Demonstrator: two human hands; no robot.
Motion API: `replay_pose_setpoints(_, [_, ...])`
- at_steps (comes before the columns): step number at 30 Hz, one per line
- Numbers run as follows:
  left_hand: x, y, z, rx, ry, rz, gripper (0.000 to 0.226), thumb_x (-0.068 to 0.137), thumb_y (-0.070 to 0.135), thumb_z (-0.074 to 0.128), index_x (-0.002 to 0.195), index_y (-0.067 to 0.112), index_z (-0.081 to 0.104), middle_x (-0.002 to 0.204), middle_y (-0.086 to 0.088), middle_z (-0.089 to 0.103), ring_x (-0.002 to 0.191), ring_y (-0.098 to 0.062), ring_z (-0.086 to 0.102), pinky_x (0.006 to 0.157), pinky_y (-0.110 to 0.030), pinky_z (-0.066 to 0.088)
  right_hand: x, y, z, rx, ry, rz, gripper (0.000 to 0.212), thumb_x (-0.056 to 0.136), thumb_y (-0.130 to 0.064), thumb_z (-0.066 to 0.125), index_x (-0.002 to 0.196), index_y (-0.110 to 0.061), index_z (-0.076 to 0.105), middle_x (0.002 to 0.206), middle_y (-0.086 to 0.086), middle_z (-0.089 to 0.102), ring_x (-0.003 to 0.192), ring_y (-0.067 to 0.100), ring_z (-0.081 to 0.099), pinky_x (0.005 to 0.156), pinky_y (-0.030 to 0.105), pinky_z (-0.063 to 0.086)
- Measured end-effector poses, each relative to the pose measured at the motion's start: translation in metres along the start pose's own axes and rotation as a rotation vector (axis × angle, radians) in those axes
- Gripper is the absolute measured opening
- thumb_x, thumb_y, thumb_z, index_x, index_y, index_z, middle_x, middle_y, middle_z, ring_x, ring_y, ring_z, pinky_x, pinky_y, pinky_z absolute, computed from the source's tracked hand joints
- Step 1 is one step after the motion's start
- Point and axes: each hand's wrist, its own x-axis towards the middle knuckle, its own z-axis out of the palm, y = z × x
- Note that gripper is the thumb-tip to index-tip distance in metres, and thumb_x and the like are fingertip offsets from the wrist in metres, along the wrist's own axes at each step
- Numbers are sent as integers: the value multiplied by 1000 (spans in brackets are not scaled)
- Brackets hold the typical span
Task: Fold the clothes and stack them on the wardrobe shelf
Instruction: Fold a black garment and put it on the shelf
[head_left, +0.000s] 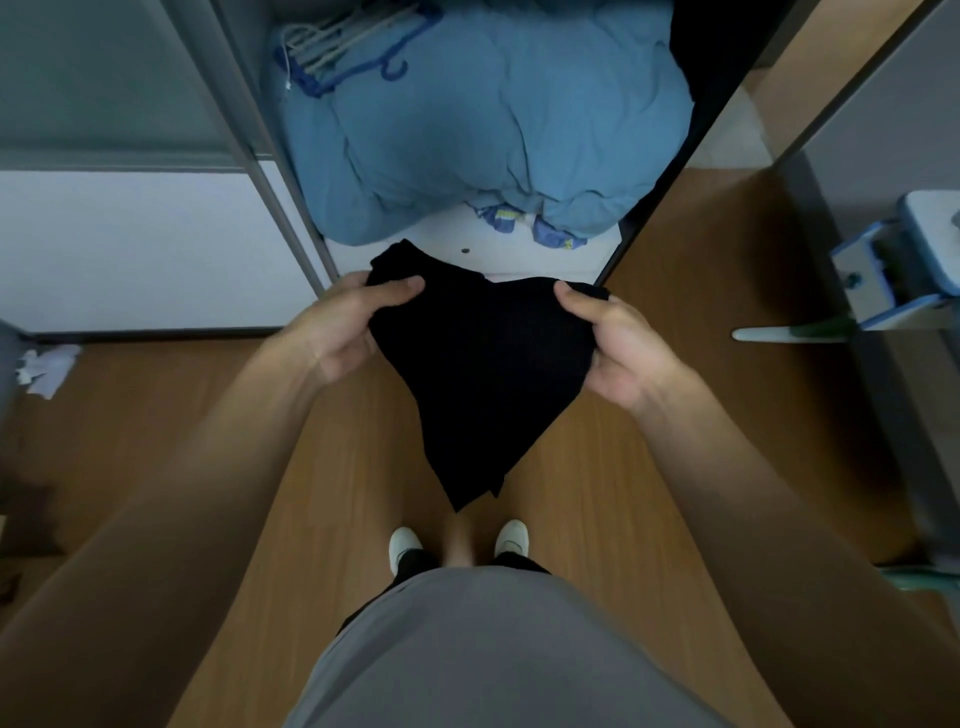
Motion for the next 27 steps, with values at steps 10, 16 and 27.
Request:
replay_pose_setpoints(10, [-3, -10, -4, -201, -57, -111, 55, 84, 62, 64, 113, 16, 76, 124, -8, 70, 116, -24, 66, 87, -33, 57, -1, 10, 13, -67, -67, -164, 22, 98, -15, 62, 116, -5, 69, 113, 12, 75, 106, 25, 72, 85, 31, 59])
replay_pose_setpoints(16, [1, -19, -4, -145, 74, -241, 48, 99, 36, 50, 72, 13, 82, 85, -25, 71, 74, -10, 75, 61, -20, 57, 0, 16, 21, -47, -188, -118, 20, 98, -11, 59, 114, -7, 70, 113, 11, 74, 106, 25, 71, 87, 32, 58])
replay_pose_setpoints(27, [-3, -23, 2, -582, 119, -5, 45, 99, 43, 45, 112, 14, 77, 115, -7, 74, 109, -24, 70, 84, -37, 57, 2, 0, -3, -2, -33, -82, 45, 90, -4, 47, 131, 10, 57, 132, 26, 62, 123, 37, 60, 99, 40, 53])
